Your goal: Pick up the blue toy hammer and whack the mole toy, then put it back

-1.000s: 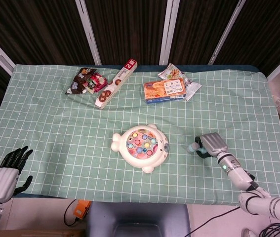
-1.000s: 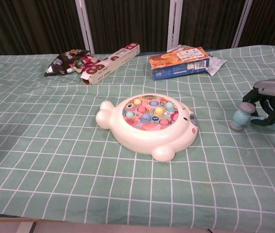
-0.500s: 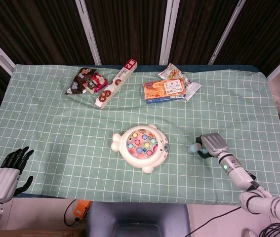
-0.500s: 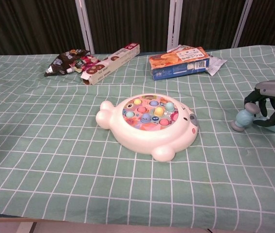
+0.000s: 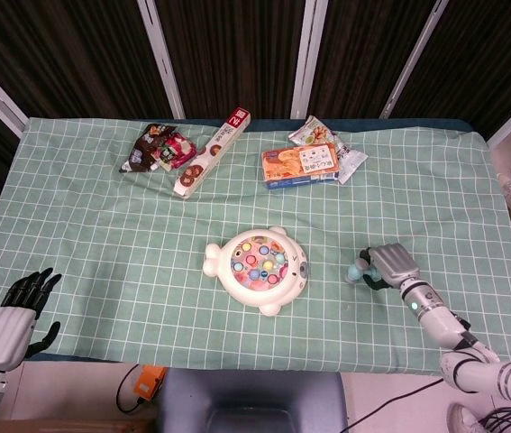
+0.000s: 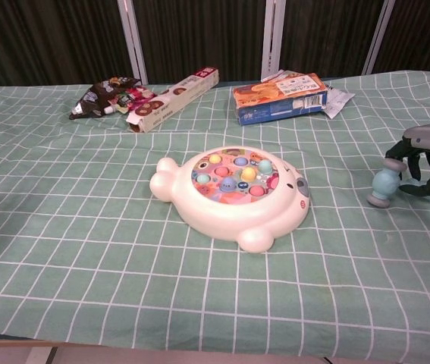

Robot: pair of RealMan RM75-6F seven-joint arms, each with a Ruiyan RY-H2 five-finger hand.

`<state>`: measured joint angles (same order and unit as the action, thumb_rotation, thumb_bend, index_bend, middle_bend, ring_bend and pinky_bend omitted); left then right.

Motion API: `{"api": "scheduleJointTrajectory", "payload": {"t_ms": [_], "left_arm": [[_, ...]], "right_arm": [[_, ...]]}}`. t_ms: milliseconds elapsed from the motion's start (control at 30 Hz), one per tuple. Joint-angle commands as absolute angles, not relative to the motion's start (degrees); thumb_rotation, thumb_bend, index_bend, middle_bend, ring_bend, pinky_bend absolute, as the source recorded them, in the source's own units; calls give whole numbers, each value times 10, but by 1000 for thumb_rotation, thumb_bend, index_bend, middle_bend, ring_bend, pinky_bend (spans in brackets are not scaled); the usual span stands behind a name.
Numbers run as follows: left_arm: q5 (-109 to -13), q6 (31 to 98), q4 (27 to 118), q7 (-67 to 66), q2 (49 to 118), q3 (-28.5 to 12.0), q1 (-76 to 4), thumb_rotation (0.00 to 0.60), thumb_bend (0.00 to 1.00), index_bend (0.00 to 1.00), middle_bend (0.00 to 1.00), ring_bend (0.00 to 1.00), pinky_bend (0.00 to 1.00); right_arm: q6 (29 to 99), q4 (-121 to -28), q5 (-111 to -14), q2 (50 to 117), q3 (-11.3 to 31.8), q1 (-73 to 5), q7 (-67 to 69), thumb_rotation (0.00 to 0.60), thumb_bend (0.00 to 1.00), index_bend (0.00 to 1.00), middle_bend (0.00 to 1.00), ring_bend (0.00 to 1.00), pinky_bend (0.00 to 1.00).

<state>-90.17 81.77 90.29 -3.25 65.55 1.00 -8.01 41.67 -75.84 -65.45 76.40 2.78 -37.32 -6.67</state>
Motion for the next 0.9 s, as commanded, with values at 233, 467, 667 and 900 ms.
{"api": "scheduleJointTrajectory", "payload": {"t_ms": [233,467,667,900], "left_arm": [[-903,818,903,-32,655,11,-80,600,377,0,26,27,115],[-904,819,903,-30,655,11,-80,600,377,0,27,27,115],[-904,819,903,-28,654,11,-80,600,377,0,28,27,115],[-905,822,903,-24,653,11,-79,600,378,0,29,27,115]], "right_arm": [[422,-760,-659,763,27,-370,-72,600,731,606,526,504,713],[435,-758,-662,769,25,-365,-89,600,715,591,515,502,714],[439,-759,-661,770,24,-364,-98,600,710,578,507,498,714],[442,-762,-661,768,25,-362,-102,600,708,575,504,497,713]]}}
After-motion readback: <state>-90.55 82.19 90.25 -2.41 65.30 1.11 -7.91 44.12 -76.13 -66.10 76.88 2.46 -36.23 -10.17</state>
